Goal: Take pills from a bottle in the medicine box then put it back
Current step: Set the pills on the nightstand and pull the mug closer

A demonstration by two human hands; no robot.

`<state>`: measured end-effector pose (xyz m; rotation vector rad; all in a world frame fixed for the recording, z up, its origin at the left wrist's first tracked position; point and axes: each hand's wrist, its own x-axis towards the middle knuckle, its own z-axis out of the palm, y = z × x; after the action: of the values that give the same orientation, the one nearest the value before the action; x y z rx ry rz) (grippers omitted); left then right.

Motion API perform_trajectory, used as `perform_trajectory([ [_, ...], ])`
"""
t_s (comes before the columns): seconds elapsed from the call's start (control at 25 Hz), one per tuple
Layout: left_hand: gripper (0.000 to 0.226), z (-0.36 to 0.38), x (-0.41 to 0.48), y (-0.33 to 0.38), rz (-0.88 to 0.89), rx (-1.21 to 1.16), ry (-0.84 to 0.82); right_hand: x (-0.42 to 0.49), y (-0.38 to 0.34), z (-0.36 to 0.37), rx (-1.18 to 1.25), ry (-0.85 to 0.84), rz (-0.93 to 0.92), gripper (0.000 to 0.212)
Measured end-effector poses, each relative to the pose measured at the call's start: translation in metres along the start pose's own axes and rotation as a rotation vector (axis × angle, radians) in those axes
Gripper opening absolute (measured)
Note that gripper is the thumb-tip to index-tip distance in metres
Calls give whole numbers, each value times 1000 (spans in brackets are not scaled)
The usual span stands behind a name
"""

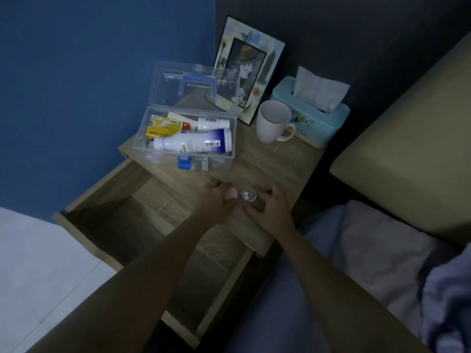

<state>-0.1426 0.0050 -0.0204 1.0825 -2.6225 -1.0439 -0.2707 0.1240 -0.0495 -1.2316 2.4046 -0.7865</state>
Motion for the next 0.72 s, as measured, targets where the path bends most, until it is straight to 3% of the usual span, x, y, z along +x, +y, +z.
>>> perform_trajectory([
  [0.28, 44, -3, -3, 4, 1, -1, -3, -2, 1, -2, 20, 25, -9, 53],
  [0.48, 32, -8, -11, -7, 24, 59, 101, 0, 4, -10, 141, 33, 44, 48],
  [0.6, 47, -13, -15, -24, 62, 214, 20, 20, -2, -21, 277, 257, 162, 26],
  [0.72, 60, -11, -18, -33, 63, 428, -170, 60, -12, -37, 401, 454, 349, 30],
])
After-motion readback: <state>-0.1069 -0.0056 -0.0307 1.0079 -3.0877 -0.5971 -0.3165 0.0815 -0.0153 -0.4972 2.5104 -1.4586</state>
